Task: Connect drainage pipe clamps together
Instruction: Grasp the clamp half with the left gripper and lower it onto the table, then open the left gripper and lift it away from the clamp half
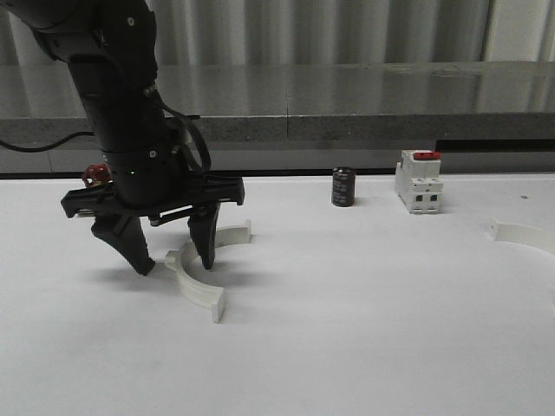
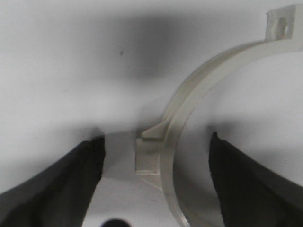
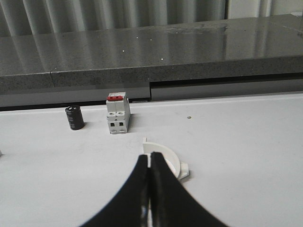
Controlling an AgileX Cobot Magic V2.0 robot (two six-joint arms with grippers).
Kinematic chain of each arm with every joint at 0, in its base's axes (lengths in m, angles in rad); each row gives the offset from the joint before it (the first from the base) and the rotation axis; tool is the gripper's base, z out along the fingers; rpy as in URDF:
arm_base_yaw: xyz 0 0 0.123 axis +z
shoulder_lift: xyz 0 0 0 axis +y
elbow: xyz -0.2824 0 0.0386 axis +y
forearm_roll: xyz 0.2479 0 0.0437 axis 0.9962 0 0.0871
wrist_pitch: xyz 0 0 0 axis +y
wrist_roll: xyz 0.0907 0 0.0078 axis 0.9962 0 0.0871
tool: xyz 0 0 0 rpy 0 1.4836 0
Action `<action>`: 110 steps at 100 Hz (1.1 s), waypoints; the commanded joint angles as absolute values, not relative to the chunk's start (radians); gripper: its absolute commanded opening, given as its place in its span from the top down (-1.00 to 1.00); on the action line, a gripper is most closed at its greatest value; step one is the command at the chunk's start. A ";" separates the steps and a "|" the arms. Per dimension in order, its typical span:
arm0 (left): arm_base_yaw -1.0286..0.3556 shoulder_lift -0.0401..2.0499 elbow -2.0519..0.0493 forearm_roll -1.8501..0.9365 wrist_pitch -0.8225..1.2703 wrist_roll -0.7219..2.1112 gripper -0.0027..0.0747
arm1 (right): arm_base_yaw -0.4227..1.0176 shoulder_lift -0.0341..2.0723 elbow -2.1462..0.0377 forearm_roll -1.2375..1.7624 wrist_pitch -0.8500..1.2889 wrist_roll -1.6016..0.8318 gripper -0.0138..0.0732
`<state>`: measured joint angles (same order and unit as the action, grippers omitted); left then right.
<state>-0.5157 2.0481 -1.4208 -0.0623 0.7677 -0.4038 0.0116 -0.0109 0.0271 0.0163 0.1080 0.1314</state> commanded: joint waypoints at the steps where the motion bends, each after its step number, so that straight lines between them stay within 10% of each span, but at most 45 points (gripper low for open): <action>1: -0.526 1.989 -1.449 -0.063 0.755 -0.388 -0.46 | 0.005 -0.031 0.012 0.010 0.036 0.130 0.84; 58: -0.509 1.642 -1.406 0.100 0.743 -0.265 -0.46 | 0.005 -0.031 0.012 0.010 0.036 0.130 0.84; 110: -0.158 1.069 -0.993 0.091 0.597 -0.197 -0.46 | 0.005 -0.031 0.012 0.010 0.036 0.130 0.84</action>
<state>-0.1902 1.1893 -1.0377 0.0957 0.6757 -0.2068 0.0116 -0.0109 0.0271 0.0163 0.1080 0.1314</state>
